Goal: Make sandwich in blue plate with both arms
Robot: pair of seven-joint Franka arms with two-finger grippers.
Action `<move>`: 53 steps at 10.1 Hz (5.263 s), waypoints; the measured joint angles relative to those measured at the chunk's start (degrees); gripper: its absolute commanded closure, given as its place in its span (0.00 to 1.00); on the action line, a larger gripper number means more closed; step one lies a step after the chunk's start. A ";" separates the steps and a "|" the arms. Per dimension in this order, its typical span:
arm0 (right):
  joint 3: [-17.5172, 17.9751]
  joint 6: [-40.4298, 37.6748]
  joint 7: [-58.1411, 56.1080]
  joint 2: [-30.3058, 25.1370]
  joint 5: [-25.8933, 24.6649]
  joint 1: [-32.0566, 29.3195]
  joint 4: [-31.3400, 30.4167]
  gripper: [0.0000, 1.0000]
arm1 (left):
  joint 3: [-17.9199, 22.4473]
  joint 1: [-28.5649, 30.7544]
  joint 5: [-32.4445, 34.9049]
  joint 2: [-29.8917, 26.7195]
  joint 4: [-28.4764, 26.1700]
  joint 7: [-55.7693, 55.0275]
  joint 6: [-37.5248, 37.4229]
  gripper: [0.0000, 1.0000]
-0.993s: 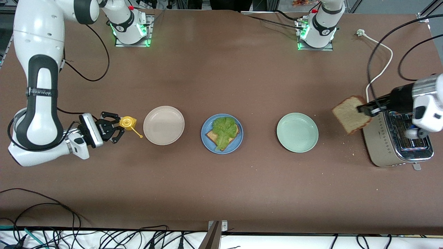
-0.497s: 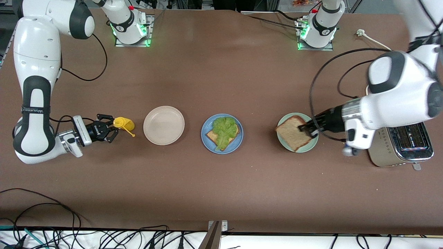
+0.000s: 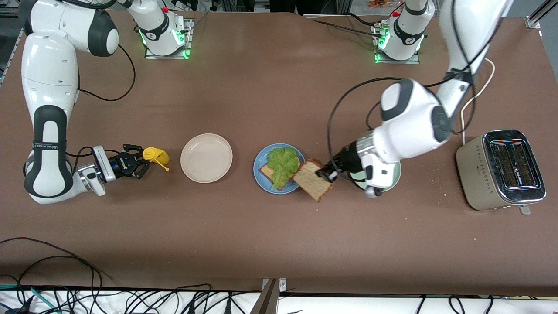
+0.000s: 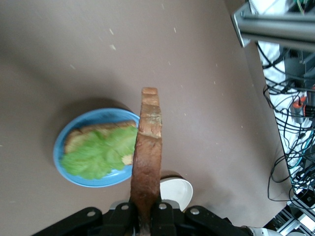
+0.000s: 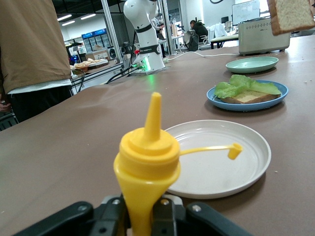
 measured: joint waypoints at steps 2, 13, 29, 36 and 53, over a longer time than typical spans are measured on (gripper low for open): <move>0.01 -0.02 0.00 0.23 0.01 0.00 0.00 0.00 | 0.05 -4.20 0.00 3.33 -0.13 -1.35 6.63 1.00; -13.04 -4.57 35.50 -4.71 -0.87 0.45 14.08 0.00 | 3.21 -13.10 0.00 10.00 -0.13 -1.37 13.08 1.00; 19.06 26.13 133.18 -57.18 -60.93 2.02 -24.81 0.00 | 9.86 -15.08 0.47 10.93 -2.22 -1.37 -1.48 0.24; 18.79 25.81 134.74 -59.27 -57.71 0.74 -19.41 0.00 | 12.20 -14.69 6.30 8.39 0.88 -3.75 -16.41 0.00; 18.37 25.94 134.96 -57.54 -58.44 -0.69 -17.03 0.00 | 12.63 15.94 23.08 -12.03 14.09 49.75 -44.70 0.00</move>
